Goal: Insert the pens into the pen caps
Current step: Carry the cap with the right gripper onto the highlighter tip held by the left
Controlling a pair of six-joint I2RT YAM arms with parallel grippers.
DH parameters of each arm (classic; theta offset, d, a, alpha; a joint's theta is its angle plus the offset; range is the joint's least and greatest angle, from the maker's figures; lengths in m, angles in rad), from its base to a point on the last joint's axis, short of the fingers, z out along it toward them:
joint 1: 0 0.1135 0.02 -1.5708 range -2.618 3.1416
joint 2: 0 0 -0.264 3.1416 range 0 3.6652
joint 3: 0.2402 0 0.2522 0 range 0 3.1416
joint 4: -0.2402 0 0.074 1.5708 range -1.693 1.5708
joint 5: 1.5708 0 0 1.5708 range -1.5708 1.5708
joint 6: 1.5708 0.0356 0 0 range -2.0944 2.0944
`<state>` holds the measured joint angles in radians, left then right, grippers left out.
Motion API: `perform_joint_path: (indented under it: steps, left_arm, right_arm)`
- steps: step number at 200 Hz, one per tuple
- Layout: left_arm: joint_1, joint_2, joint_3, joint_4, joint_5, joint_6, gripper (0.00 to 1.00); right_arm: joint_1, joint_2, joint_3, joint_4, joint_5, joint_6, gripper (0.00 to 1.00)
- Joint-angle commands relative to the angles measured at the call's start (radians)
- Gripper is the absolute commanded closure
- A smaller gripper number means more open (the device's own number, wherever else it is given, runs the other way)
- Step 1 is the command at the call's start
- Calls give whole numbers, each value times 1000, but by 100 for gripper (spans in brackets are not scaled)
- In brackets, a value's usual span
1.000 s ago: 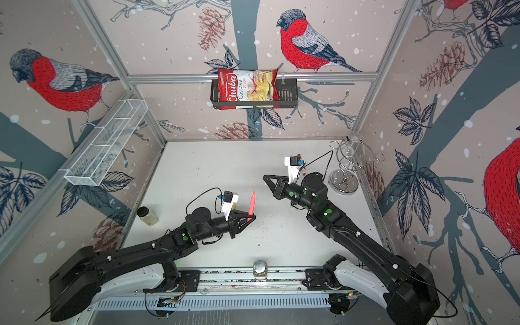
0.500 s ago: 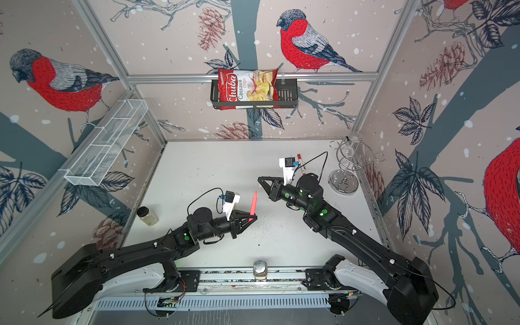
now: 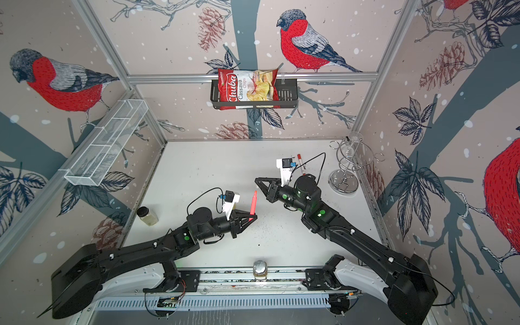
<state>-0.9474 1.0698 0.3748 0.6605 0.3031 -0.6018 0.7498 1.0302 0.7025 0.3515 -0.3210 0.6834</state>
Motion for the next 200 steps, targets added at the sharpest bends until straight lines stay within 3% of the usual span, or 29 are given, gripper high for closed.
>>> perform_joint_path:
  steps: [1,200]
  left_arm:
    - [-5,-4,13,56,-10,11,100]
    - [-5,-7,21,52,-37,12,100]
  right_arm:
    - [5,0,-1,42,2,4,92]
    - [40,-8,-23,50,12,4,93]
